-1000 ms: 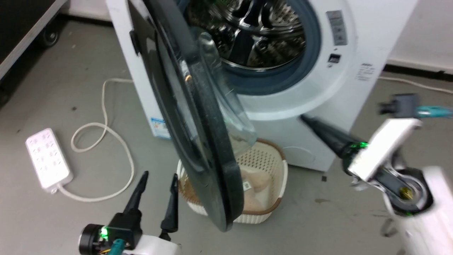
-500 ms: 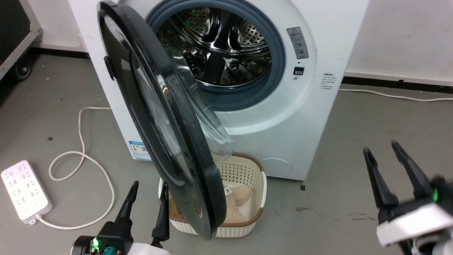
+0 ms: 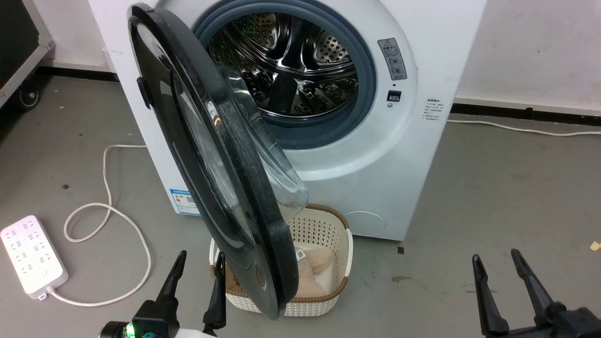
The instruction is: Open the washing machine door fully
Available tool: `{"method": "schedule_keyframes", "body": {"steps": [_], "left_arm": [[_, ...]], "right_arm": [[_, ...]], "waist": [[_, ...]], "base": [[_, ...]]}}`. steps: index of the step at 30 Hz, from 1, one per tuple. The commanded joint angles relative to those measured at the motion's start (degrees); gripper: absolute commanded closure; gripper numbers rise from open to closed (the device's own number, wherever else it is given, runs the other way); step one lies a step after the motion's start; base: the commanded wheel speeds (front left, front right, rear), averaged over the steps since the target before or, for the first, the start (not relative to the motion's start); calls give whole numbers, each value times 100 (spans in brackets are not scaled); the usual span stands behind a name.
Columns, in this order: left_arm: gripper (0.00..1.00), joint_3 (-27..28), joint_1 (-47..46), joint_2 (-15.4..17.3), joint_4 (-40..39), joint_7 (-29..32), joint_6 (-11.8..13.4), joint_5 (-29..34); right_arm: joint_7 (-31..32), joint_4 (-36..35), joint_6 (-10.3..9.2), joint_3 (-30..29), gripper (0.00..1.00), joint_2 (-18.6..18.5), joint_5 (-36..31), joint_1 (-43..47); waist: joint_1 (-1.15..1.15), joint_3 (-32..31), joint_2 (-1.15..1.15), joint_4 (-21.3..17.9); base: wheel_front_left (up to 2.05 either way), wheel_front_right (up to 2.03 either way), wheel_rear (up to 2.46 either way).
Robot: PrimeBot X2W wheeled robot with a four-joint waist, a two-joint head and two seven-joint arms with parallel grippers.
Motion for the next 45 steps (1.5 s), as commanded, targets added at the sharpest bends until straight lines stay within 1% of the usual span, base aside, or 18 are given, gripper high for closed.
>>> {"method": "schedule_keyframes", "body": {"steps": [1, 6, 7, 8, 9, 11, 14, 18, 22, 26, 29, 31, 33, 36, 38, 41, 45], "left_arm": [[0, 13, 64, -21, 25, -30, -5, -13], [0, -9, 39, -44, -1, -30, 13, -21], [27, -4, 34, -46, -21, -30, 18, -14], [27, -4, 33, -47, -35, -30, 13, -12], [100, -10, 32, -48, -48, -30, -5, -12], [100, -4, 8, -46, -143, -30, -20, 14], [100, 119, -17, -61, -434, -30, 38, -47], [100, 319, -65, -86, -1014, -30, 118, -166], [100, 431, -266, -111, -1737, -30, 212, -410], [100, 218, -632, -120, -2561, 135, 294, -405], [100, -94, -893, -123, -3015, 472, 281, -332], [100, -368, -1011, -125, -3175, 729, 261, -255], [100, -691, -1059, -128, -3215, 972, 240, -205], [100, -1209, -994, -133, -3015, 1254, 238, -261], [100, -1506, -906, -136, -2771, 1369, 269, -340], [100, -1938, -755, -138, -2349, 1495, 356, -626], [100, -2260, -682, -139, -1747, 1604, 488, -872]], "right_arm": [[-50, -30, -5, -43, 0, 63, -43, 105], [-88, -54, -5, -26, 0, 113, 27, 107], [-89, -65, -5, -19, 0, 113, 25, 98], [-91, -71, -5, -17, 0, 114, 15, 92], [-91, -66, -5, -26, 0, 114, -18, 85], [-93, -56, -5, -35, 0, 114, -57, 80], [-94, -40, -5, -51, 0, 115, -29, 66], [-95, -35, -5, -69, 0, 115, 20, 44], [-96, -21, -5, -70, 0, 115, 50, 23], [-96, -14, -5, -66, 0, 115, 92, 19], [-97, 5, -5, -42, 0, 115, 121, 27], [-97, 19, -5, -16, 0, 116, 141, 25], [-97, 31, -5, -2, 0, 116, 161, 21], [-97, 86, -5, -83, 0, 116, 187, 5], [-97, 115, -5, -83, 0, 116, 201, -21], [-97, 145, -5, -68, 0, 116, 216, -47], [-97, 176, -5, -59, 0, 116, 238, -72]], "waist": [[0, 1, 0, -10], [0, 8, 0, -38], [0, 10, 0, -40], [0, 11, 0, -42], [0, 10, 0, -40], [0, 2, 0, -32], [0, -16, 0, -21], [0, -65, 0, -24], [0, -121, 0, -42], [0, -149, 0, -59], [0, -148, 0, -83], [0, -139, 0, -107], [0, -122, 0, -131], [0, -93, 0, -169], [0, -74, 0, -199], [0, -46, 0, -235], [0, 8, 0, -271]], "base": [[0, 0, 0], [0, 0, 0], [0, 0, 0], [0, 0, 0], [0, 0, 0], [0, 0, 0], [0, 0, 0], [0, 0, 0], [0, 0, 0], [0, 0, 0], [0, 0, 0], [0, 0, 0], [0, 0, 0], [0, 0, 0], [0, 0, 0], [0, 0, 0], [0, 0, 0]]}}
